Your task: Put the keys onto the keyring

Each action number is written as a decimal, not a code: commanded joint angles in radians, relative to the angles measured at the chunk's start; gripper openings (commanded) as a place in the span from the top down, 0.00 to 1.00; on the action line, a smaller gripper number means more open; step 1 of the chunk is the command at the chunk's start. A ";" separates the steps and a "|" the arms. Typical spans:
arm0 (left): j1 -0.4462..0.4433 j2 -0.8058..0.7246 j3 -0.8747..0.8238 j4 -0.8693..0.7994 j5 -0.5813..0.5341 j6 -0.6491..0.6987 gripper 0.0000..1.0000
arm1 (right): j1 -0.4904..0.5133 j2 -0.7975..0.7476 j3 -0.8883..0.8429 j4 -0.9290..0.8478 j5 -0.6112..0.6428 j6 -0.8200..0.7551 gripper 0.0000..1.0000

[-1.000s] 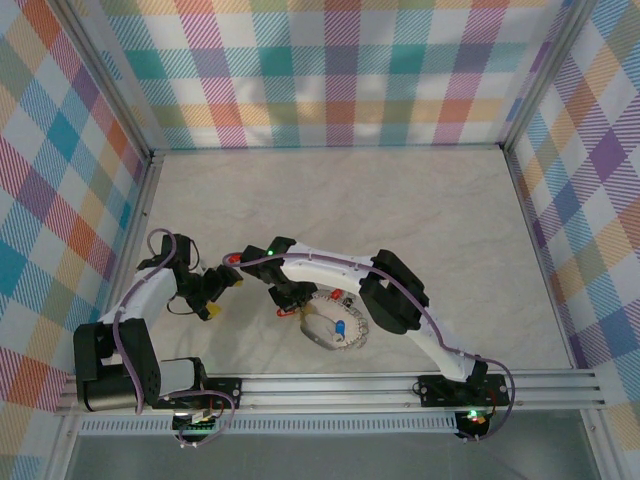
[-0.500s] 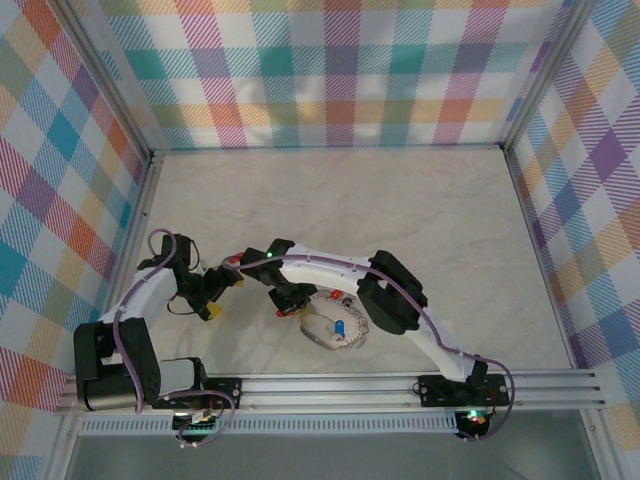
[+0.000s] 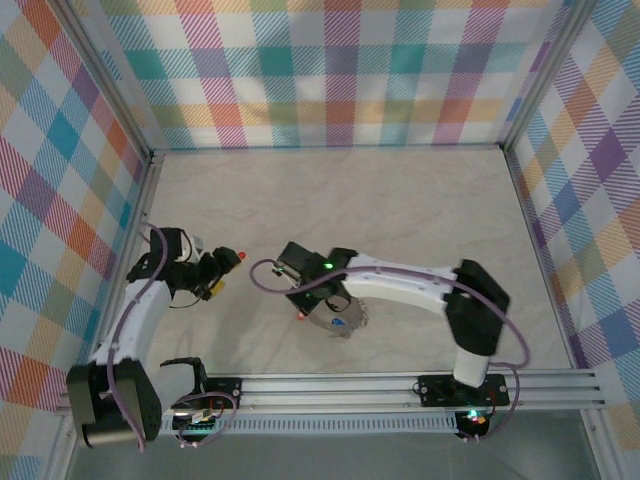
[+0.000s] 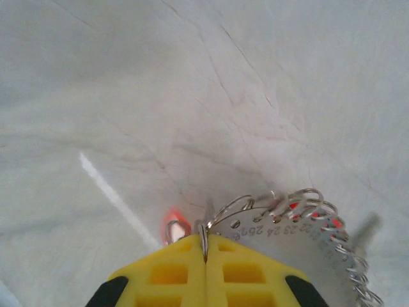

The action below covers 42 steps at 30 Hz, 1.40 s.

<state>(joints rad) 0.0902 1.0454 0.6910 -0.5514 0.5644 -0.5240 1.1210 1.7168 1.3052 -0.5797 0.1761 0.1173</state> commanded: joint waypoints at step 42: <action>-0.658 -0.244 0.104 0.102 0.163 1.093 0.71 | -0.245 -0.531 -0.491 0.699 -0.770 -0.543 1.00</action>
<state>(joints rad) -0.5369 0.8062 0.7898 -0.4541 0.7544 0.5255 0.8665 1.1870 0.7650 0.1101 -0.5446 -0.3710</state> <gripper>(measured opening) 0.291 0.051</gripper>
